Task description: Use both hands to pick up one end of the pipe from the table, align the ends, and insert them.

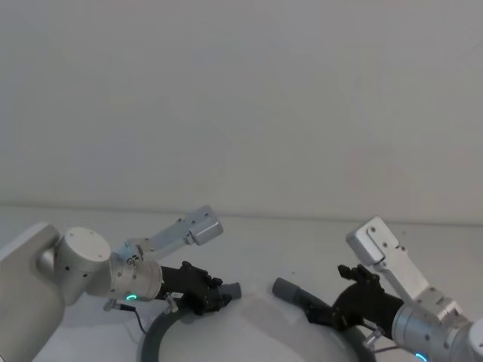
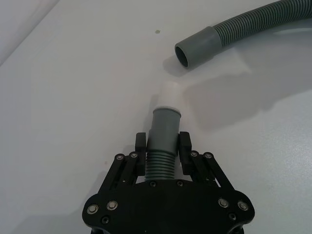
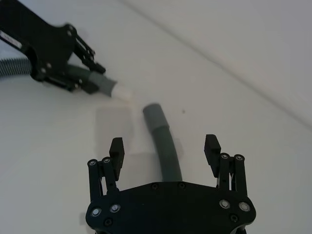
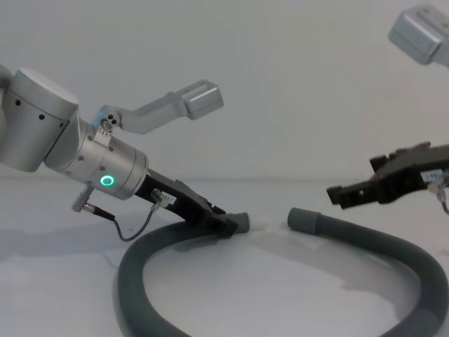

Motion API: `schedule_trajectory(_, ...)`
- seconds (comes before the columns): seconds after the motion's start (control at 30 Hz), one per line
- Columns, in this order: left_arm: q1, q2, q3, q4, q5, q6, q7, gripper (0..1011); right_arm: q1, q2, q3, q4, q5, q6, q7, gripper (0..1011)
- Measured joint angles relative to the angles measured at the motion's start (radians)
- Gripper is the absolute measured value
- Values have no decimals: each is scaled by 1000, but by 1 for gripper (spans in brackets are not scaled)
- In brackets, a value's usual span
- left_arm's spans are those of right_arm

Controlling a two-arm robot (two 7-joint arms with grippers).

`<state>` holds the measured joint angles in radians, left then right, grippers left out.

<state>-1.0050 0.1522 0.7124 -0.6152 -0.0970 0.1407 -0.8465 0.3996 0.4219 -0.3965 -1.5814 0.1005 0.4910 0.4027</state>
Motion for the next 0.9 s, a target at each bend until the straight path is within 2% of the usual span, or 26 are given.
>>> schedule_trajectory(0.4, 0, 0, 0, 0, 0, 0, 0, 363, 8, -1, 23, 40, 33, 61, 24, 1003)
schedule_trajectory(0.9, 0, 0, 0, 0, 0, 0, 0, 363, -1, 6, 32, 68, 55, 70, 32, 1003)
